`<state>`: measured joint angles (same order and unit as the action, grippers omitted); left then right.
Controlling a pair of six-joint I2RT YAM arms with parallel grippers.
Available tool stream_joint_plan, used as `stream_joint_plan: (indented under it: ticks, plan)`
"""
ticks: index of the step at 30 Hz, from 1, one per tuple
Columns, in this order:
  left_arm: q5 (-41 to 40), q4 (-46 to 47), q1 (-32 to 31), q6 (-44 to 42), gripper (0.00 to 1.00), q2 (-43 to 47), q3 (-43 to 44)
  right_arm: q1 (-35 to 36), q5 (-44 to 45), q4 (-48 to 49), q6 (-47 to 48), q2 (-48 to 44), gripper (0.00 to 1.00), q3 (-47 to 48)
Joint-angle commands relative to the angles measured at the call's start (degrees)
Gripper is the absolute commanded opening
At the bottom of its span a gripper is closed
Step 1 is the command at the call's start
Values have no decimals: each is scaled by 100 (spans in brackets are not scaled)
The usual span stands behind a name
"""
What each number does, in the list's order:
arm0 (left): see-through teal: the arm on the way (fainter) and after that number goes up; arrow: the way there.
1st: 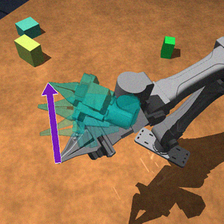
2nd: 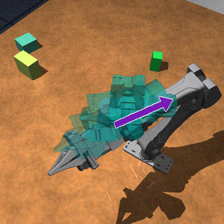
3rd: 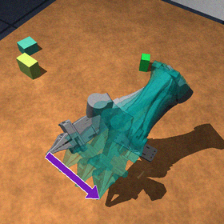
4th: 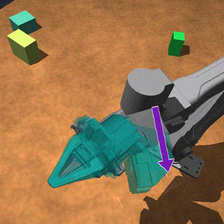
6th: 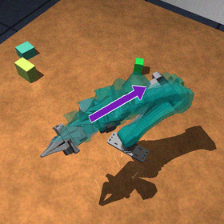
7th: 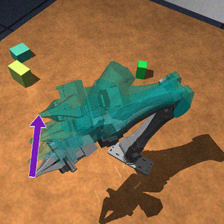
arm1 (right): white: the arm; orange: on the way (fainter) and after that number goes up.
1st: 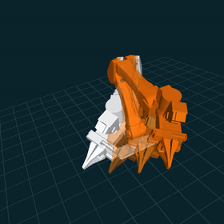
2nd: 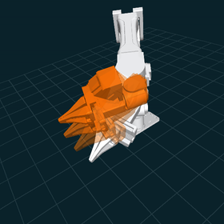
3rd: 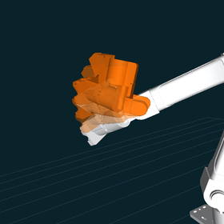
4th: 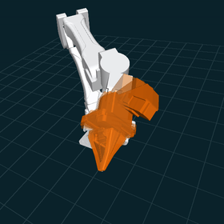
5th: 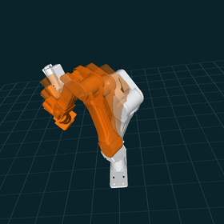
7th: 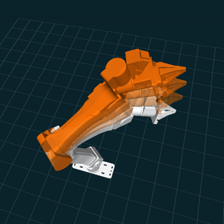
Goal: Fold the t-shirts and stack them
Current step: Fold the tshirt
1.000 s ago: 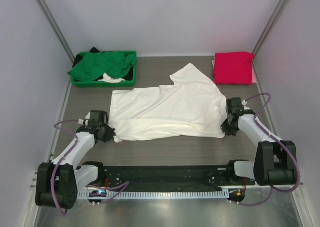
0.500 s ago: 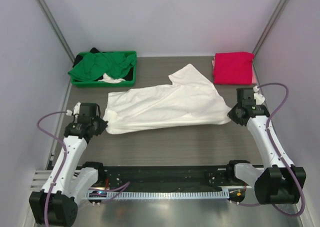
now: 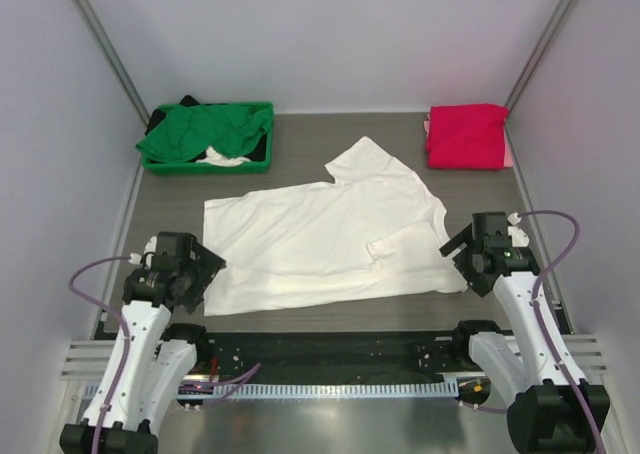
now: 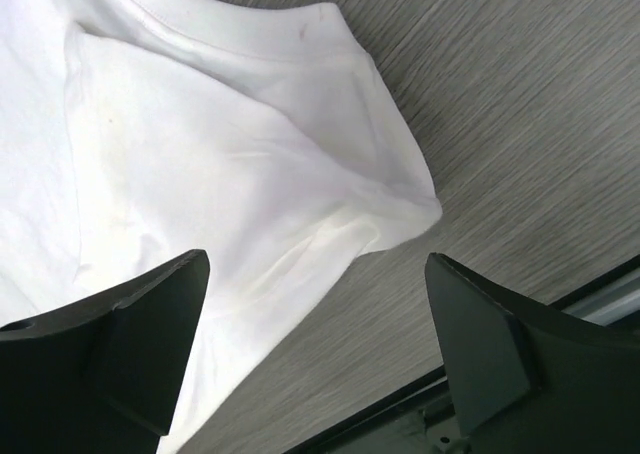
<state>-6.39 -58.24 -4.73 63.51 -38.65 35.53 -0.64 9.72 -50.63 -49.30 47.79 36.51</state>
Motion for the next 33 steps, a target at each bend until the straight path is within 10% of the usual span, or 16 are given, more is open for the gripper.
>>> stream_joint_plan:
  ticks: [1,7,22,33]
  plan:
    - [-124,-574,25,-39,97,568,524,-32,83,-280,-19,-199,97,434]
    - [-39,-84,25,-759,94,756,1035,29,-900,96,771,-52,96,1112]
    - [991,2334,-661,-1455,85,-2593,279,768,-1992,1986,1783,3587,94,1255]
    - [527,2616,-687,-1534,84,-3386,-63,486,-1192,2260,1054,2510,94,-451]
